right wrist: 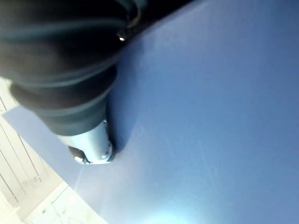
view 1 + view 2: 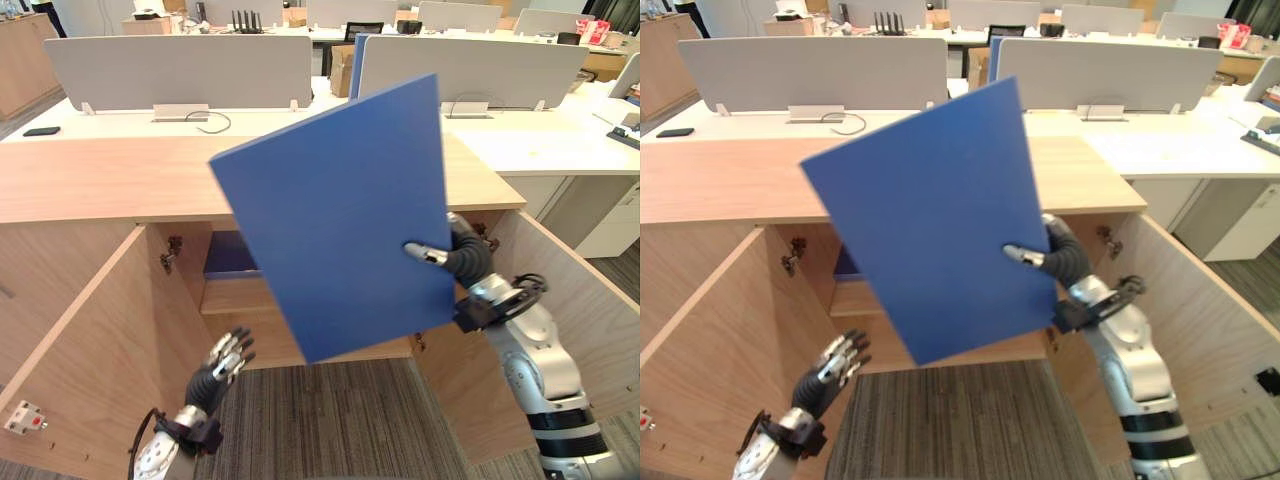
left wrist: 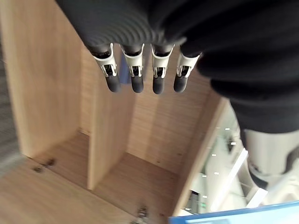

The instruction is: Walk over to the cabinet, pick up the folder, carry it to the office cabinet, place the folder inside the office cabinet, then close the office cabinet door

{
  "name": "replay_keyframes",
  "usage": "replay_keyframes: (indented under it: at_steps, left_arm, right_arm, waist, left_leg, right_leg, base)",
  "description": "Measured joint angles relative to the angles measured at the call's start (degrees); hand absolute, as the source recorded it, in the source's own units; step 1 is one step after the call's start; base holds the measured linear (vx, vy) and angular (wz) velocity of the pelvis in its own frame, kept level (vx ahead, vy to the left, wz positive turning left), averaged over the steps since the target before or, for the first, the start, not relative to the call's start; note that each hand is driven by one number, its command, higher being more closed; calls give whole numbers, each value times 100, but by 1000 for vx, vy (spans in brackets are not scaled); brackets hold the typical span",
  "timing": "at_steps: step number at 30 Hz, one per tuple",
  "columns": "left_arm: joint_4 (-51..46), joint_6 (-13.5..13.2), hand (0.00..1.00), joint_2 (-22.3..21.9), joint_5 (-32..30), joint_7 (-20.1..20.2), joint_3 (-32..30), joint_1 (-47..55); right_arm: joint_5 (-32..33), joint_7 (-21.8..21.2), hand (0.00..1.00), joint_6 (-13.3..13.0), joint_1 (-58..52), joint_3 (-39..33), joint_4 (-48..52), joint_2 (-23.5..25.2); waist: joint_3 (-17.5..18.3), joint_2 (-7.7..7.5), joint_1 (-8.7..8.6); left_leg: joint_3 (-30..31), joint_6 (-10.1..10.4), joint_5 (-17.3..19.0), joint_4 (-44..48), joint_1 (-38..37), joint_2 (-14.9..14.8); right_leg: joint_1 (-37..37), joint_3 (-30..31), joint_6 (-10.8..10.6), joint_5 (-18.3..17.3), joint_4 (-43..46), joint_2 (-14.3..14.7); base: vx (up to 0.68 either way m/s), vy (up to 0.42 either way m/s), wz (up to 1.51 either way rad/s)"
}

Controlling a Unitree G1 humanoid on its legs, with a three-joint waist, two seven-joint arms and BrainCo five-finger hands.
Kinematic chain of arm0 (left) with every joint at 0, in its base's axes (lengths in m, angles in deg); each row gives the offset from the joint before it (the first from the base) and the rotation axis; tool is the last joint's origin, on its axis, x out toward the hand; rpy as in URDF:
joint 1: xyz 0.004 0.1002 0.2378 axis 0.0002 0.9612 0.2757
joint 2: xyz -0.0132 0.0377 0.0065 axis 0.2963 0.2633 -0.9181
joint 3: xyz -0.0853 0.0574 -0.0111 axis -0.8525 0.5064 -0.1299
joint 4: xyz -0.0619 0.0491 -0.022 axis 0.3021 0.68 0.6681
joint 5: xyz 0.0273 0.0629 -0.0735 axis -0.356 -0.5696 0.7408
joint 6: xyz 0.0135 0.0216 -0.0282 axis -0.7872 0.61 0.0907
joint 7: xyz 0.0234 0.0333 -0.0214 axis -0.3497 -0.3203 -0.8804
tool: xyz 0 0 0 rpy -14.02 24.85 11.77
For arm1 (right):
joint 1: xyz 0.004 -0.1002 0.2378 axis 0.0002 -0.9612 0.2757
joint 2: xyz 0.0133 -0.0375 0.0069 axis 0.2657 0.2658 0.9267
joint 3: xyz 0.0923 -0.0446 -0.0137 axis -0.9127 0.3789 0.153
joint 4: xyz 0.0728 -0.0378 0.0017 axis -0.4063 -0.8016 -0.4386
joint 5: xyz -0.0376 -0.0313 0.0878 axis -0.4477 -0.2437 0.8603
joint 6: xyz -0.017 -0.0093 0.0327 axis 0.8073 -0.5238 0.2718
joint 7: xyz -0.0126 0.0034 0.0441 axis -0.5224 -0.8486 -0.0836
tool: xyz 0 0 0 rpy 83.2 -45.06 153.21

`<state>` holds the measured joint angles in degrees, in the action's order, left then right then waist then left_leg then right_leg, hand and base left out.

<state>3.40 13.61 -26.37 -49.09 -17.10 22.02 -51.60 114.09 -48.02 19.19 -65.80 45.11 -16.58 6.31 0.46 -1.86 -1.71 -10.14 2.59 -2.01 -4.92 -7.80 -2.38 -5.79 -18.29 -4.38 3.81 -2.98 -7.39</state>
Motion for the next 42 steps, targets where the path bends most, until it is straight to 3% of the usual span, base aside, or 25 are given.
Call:
replay_keyframes:
  at_steps: [4, 8, 12, 16, 20, 23, 26, 31, 34, 36, 39, 41, 42]
  left_arm:
    - [1168, -5, 0, -271, -793, -10, -101, -181]
    - [2612, 15, 0, -728, -1477, -285, -333, -465]
    - [3680, 35, 0, -773, -2175, -665, -605, -541]
    - [4642, 56, 0, -684, -2725, -1166, -907, -699]
    - [5057, 95, 0, -709, -3216, -1486, -999, -730]
    - [5116, 146, 0, -742, -3218, -1555, -1111, -694]
    - [5152, 160, 0, -782, -3220, -1573, -1125, -730]
    - [5160, 179, 0, -848, -3207, -1753, -1133, -854]
    - [5152, 181, 0, -918, -3081, -1801, -1203, -893]
    - [5153, 193, 0, -967, -2962, -1859, -1304, -891]
    - [5152, 233, 0, -1041, -2645, -2021, -1447, -901]
    - [5154, 264, 0, -1085, -2378, -2146, -1520, -899]
    - [5153, 264, 0, -1094, -2320, -2168, -1537, -896]
  right_arm:
    - [-912, 165, 100, -85, -5, -161, -1, 156]
    - [-2218, 370, 100, -246, -202, -146, -3, 434]
    - [-3074, 442, 100, -411, -540, 291, -92, 459]
    - [-4253, 595, 100, -714, -724, 1735, -614, 106]
    - [-5471, 548, 100, -1091, -711, 3292, -1707, -258]
    - [-6210, 477, 100, -1197, -611, 3631, -2543, -260]
    - [-6319, 519, 100, -1174, -278, 3585, -3144, -147]
    - [-6853, 861, 100, -775, 288, 3462, -5036, 769]
    - [-6807, 1088, 100, -470, 469, 2714, -5908, 1321]
    - [-6279, 1323, 100, -232, 488, 1893, -6193, 1588]
    - [-4112, 1832, 100, -10, 474, 896, -6440, 1773]
    - [-2413, 1931, 100, 3, 181, 775, -6486, 2011]
    - [-2154, 1936, 100, 2, 90, 779, -6491, 2096]
  waist:
    - [2, -2, -1]
    - [-7, -16, 16]
    - [-27, -19, 14]
    - [-199, -24, 18]
    - [-300, -41, 182]
    - [-435, -14, 267]
    - [-486, 25, 276]
    - [-653, 83, 416]
    - [-715, 141, 493]
    - [-730, 141, 492]
    - [-747, 131, 475]
    - [-754, 127, 454]
    - [-767, 127, 454]
  left_leg:
    - [2, 1, 0, 2, 74, -3]
    - [4, 4, 7, 3, 74, -1]
    - [-1, 18, 18, 5, 68, -16]
    - [-23, 40, 38, 44, 69, -31]
    - [-30, 44, 54, 49, 71, -41]
    - [2, 26, 69, 95, 93, -22]
    - [47, 17, 75, 130, 100, 0]
    - [94, 13, 81, 240, 177, -4]
    - [96, 21, 86, 257, 177, -10]
    - [107, 26, 89, 255, 178, -39]
    - [128, 49, 104, 254, 171, -71]
    - [124, 108, 143, 254, 132, -143]
    - [111, 136, 164, 270, 105, -174]
  right_leg:
    - [61, -2, 13, 13, -17, 2]
    - [49, -11, 15, 15, -45, 11]
    - [47, -7, 16, 16, -56, 30]
    - [75, 21, 34, 30, -66, 40]
    - [78, 31, 33, 31, -77, 51]
    - [65, -5, 31, 30, -80, 33]
    - [43, -37, 30, 30, -68, 7]
    - [83, -64, 29, 27, 1, -15]
    - [81, -83, 29, 27, 13, -16]
    - [67, -104, 29, 27, -11, -10]
    - [14, -158, 28, 27, -83, 28]
    - [-79, -180, 26, 23, -180, 113]
    - [-110, -180, 16, 7, -179, 139]
  base:
    - [0, 0, 0]
    - [0, 0, 0]
    - [-8, 0, -1]
    - [-50, 0, -4]
    - [-13, 0, -1]
    - [1, 6, 3]
    - [-16, 12, 7]
    - [-45, 11, 4]
    - [-42, 7, 0]
    - [0, -4, 2]
    - [19, -16, 4]
    - [54, -35, 0]
    - [61, -41, -5]
